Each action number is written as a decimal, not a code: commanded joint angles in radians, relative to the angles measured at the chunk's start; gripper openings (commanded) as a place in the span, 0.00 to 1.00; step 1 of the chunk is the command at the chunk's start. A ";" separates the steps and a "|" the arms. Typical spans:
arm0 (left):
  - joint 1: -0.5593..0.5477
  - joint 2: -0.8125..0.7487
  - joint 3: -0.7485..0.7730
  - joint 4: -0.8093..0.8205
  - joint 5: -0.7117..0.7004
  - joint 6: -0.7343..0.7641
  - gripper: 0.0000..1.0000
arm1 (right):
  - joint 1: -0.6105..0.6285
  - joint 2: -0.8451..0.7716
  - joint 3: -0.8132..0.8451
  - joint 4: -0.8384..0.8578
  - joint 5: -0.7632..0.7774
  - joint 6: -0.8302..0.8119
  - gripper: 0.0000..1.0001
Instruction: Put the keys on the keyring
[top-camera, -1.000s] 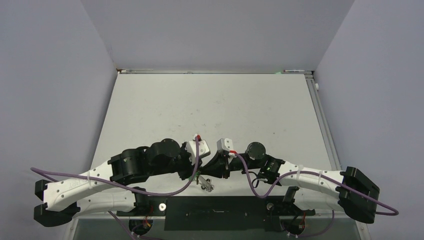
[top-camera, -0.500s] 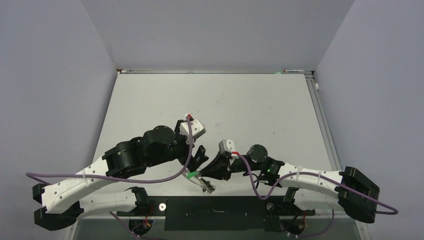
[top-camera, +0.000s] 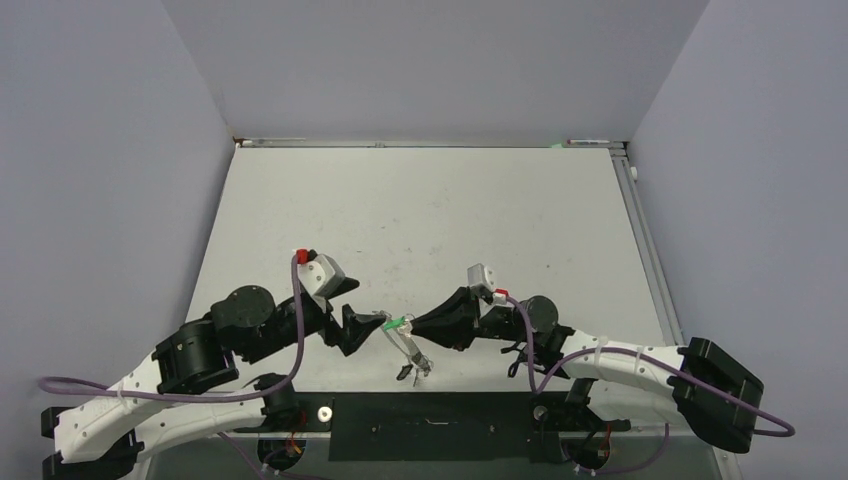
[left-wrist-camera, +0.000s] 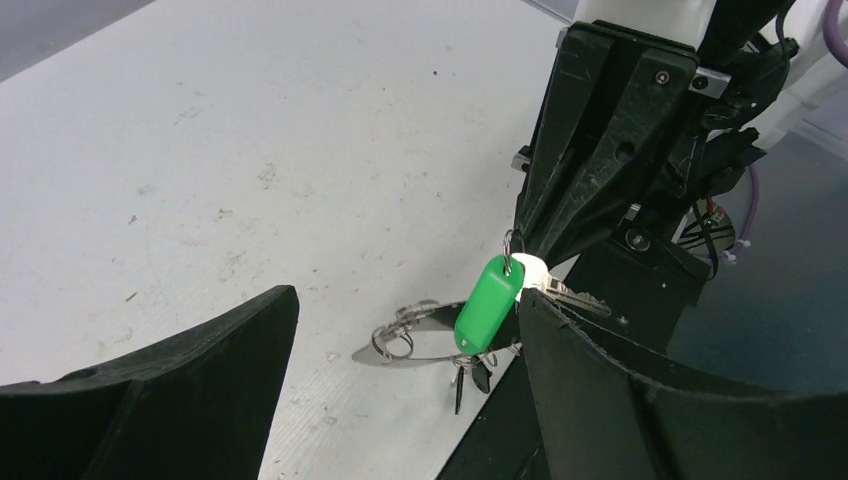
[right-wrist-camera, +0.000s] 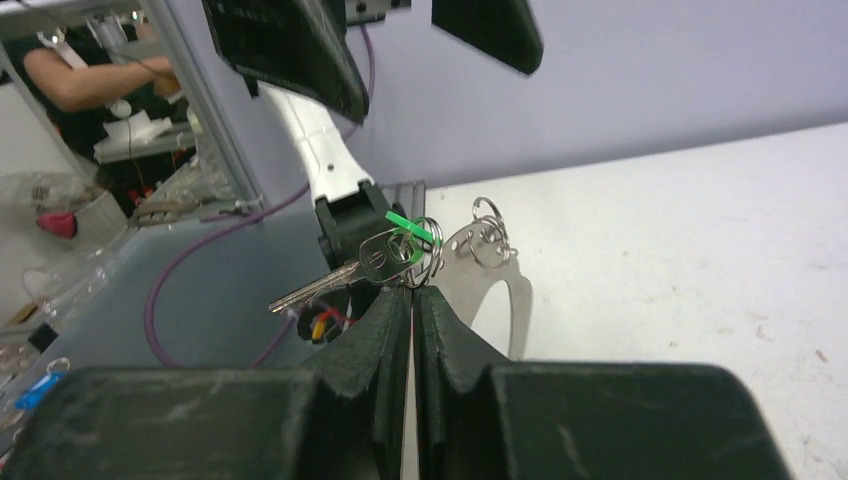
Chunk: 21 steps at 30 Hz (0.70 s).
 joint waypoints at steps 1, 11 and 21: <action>0.005 -0.026 -0.044 0.152 0.072 0.033 0.74 | -0.009 -0.040 -0.007 0.265 0.087 0.094 0.05; 0.003 -0.140 -0.200 0.393 0.238 0.105 0.58 | -0.024 -0.049 -0.050 0.472 0.230 0.223 0.05; 0.003 -0.172 -0.374 0.753 0.322 0.066 0.39 | -0.025 -0.058 -0.062 0.576 0.293 0.292 0.05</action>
